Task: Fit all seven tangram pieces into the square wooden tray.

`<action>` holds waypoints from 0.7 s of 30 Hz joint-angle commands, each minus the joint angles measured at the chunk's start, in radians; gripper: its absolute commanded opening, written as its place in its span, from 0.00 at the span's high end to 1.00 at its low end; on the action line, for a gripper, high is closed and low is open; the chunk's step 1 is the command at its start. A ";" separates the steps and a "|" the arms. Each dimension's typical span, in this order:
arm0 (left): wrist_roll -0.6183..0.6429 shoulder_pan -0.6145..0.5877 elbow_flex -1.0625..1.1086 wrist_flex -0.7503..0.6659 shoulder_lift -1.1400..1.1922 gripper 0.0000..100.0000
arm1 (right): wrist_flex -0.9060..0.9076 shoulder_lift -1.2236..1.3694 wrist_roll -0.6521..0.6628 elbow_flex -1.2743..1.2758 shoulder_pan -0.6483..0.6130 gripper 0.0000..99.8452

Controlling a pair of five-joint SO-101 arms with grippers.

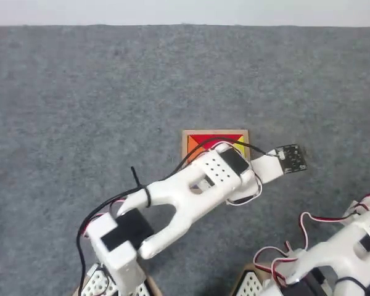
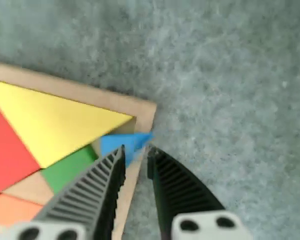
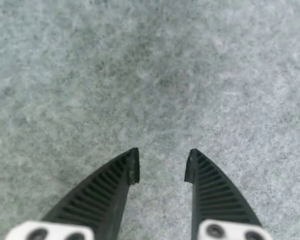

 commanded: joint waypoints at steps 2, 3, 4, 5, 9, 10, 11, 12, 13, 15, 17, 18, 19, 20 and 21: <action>0.005 0.003 -0.108 -0.017 0.058 0.93 | -0.012 -0.038 -0.009 -0.021 -0.013 0.82; 0.005 0.003 -0.119 -0.017 0.072 0.93 | -0.013 -0.038 -0.009 -0.021 -0.013 0.82; 0.005 0.002 -0.127 -0.021 0.084 0.93 | -0.013 -0.036 -0.009 -0.021 -0.013 0.82; 0.005 -0.002 -0.134 -0.023 0.094 0.93 | -0.013 -0.036 -0.009 -0.021 -0.013 0.82; -0.021 -0.049 -0.174 -0.023 0.127 0.93 | -0.013 -0.036 -0.009 -0.021 -0.013 0.82; -0.026 -0.063 -0.180 -0.021 0.132 0.93 | -0.013 -0.036 -0.009 -0.021 -0.013 0.82; -0.028 -0.077 -0.186 -0.020 0.137 0.93 | -0.013 -0.036 -0.009 -0.021 -0.013 0.82; -0.029 -0.087 -0.189 -0.020 0.138 0.93 | -0.013 -0.036 -0.009 -0.021 -0.013 0.82; -0.029 -0.095 -0.193 -0.018 0.140 0.93 | -0.013 -0.036 -0.009 -0.021 -0.013 0.82; -0.043 -0.101 -0.191 -0.015 0.137 0.93 | -0.013 -0.038 -0.009 -0.021 -0.013 0.82; -0.064 -0.094 -0.189 0.002 0.132 0.93 | -0.013 -0.038 -0.009 -0.021 -0.013 0.82; -0.068 -0.080 -0.191 0.009 0.132 0.93 | -0.013 -0.038 -0.009 -0.021 -0.013 0.82; -0.069 -0.069 -0.191 0.014 0.132 0.93 | -0.013 -0.036 -0.009 -0.021 -0.013 0.82; -0.071 -0.057 -0.191 0.018 0.132 0.93 | -0.013 -0.036 -0.009 -0.021 -0.013 0.82; -0.071 -0.046 -0.191 0.020 0.132 0.93 | -0.013 -0.036 -0.009 -0.021 -0.013 0.82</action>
